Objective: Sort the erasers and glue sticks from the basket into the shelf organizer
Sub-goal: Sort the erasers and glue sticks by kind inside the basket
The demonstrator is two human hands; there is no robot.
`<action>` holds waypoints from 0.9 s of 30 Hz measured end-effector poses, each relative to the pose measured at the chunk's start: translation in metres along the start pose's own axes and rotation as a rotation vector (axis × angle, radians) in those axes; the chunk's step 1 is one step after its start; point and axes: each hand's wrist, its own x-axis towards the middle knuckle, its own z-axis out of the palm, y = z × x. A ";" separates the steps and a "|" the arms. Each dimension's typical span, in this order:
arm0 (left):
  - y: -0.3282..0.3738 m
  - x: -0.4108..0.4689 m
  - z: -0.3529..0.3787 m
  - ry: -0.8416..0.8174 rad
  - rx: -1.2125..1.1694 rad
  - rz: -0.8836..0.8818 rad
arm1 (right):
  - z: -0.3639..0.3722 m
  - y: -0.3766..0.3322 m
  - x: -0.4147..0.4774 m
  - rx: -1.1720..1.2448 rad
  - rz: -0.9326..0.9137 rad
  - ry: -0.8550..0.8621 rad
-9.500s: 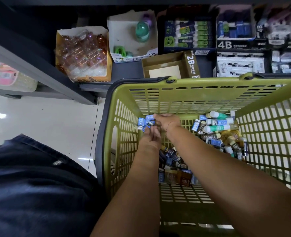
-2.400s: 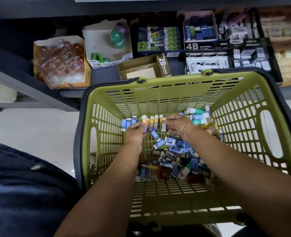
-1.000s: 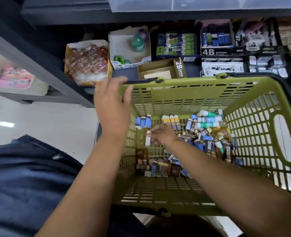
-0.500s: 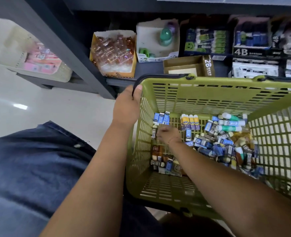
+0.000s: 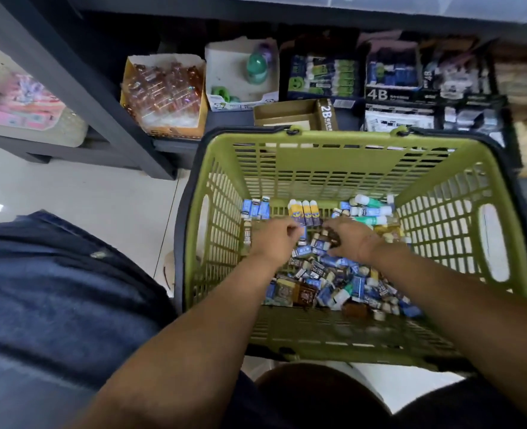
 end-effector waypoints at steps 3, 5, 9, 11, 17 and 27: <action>-0.018 -0.002 0.027 -0.214 -0.006 -0.188 | 0.008 -0.002 0.003 -0.113 -0.008 0.020; -0.016 -0.003 0.031 -0.264 -0.062 -0.253 | 0.008 -0.003 0.007 -0.165 -0.001 0.014; -0.008 -0.004 0.023 -0.326 -0.274 -0.370 | -0.003 -0.009 0.021 -0.186 0.005 -0.114; -0.007 -0.005 0.022 -0.339 -0.294 -0.396 | -0.012 -0.011 0.024 -0.177 -0.012 -0.216; -0.006 -0.007 0.024 -0.326 -0.364 -0.362 | -0.016 -0.007 0.026 -0.082 -0.038 -0.289; -0.007 -0.002 0.019 -0.283 -0.457 -0.391 | -0.023 -0.003 0.019 0.487 0.001 -0.190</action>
